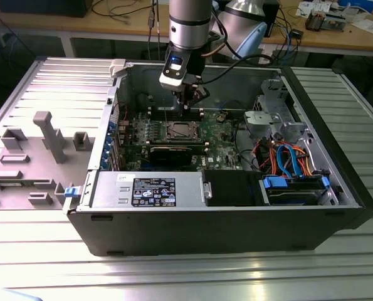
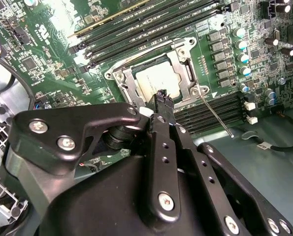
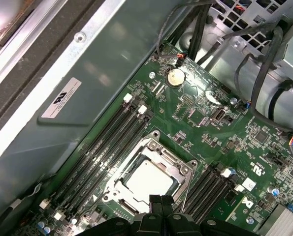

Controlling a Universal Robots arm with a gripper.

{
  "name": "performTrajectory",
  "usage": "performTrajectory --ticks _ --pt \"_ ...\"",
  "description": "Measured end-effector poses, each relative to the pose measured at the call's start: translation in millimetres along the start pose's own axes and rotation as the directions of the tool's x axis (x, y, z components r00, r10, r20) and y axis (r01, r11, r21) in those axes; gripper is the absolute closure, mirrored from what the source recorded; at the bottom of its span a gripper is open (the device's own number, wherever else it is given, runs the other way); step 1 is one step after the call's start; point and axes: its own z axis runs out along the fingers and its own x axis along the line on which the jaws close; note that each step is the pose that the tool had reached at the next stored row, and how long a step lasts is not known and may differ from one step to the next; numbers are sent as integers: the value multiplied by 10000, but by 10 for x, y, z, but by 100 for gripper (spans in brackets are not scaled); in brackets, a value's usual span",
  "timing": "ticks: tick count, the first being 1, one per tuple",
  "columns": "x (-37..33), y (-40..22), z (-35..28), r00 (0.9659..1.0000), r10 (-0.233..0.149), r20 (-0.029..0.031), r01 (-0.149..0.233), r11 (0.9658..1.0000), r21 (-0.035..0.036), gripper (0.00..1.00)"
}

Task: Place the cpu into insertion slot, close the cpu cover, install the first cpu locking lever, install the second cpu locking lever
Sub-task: 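Install the first cpu locking lever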

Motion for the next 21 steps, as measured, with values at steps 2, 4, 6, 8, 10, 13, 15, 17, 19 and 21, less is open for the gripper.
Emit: performTrajectory --ticks 2,4,6,8,10,13,15,17,19,21 --pt "0 0 0 10000 -16 0 16 10000 0 89" --pt "0 0 0 10000 -33 0 33 10000 -1 89" --pt "1 1 0 10000 -46 0 46 10000 -1 89" --pt "3 2 0 10000 -97 0 97 10000 -2 89" --pt "6 5 0 9998 -176 0 176 9998 -3 89" --pt "18 14 0 9976 -698 -3 698 9976 -16 89" --pt "29 23 1 9932 -1162 -4 1162 9932 -28 89" --pt "34 27 0 9910 -1342 -4 1342 9910 -31 89" --pt "40 32 0 9874 -1584 -5 1583 9874 -38 89" --pt "42 33 0 9855 -1695 -5 1695 9855 -40 89"
